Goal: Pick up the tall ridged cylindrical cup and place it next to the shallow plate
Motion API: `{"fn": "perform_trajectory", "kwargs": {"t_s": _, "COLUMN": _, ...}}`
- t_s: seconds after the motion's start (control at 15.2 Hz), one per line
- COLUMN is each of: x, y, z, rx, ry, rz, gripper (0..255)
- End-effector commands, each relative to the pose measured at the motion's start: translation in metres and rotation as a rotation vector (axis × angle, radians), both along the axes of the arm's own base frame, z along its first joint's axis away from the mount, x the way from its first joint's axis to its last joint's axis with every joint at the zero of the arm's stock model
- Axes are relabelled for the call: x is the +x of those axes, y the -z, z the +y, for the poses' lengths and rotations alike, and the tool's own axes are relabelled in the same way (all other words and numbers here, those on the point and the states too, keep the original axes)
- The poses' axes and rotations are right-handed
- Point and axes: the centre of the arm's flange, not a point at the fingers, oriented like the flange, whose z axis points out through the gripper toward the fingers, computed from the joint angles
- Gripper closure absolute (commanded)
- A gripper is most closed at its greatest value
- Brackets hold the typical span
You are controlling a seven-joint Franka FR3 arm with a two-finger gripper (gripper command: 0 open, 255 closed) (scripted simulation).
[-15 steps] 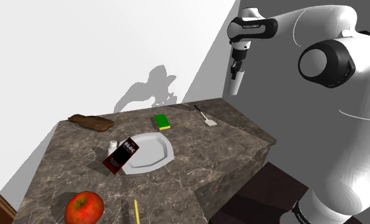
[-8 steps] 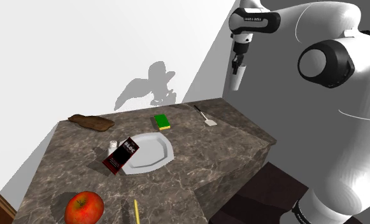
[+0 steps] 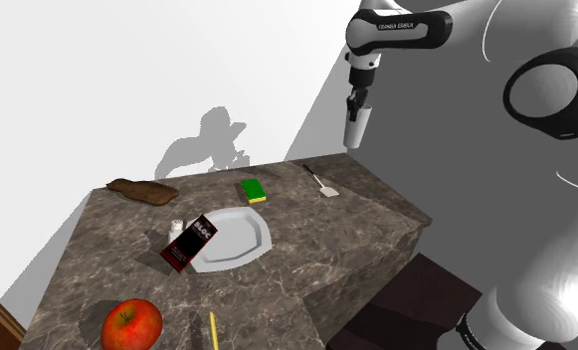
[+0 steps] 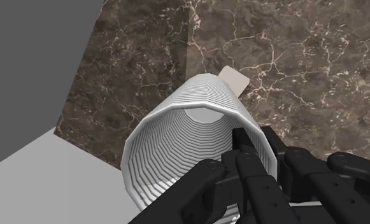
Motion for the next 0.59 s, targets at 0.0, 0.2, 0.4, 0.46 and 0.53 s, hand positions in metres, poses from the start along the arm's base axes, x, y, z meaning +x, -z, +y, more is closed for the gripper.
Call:
{"fn": "perform_trajectory", "kwargs": {"t_s": 0.0, "x": -0.007, "y": -0.001, "z": 0.025, "rx": -0.001, "ry": 0.001, "rz": 0.000, "gripper": 255}}
{"fn": "perform_trajectory", "kwargs": {"t_s": 0.2, "x": -0.014, "y": -0.001, "z": 0.064, "rx": -0.001, "ry": 0.001, "rz": 0.000, "gripper": 255}}
{"fn": "perform_trajectory", "kwargs": {"t_s": 0.4, "x": -0.020, "y": -0.002, "z": 0.103, "rx": -0.001, "ry": 0.001, "rz": 0.000, "gripper": 255}}
{"fn": "perform_trajectory", "kwargs": {"t_s": 0.46, "x": -0.023, "y": -0.002, "z": 0.116, "rx": -0.001, "ry": 0.001, "rz": 0.000, "gripper": 255}}
{"fn": "perform_trajectory", "kwargs": {"t_s": 0.53, "x": -0.025, "y": -0.002, "z": 0.129, "rx": -0.001, "ry": 0.001, "rz": 0.000, "gripper": 255}}
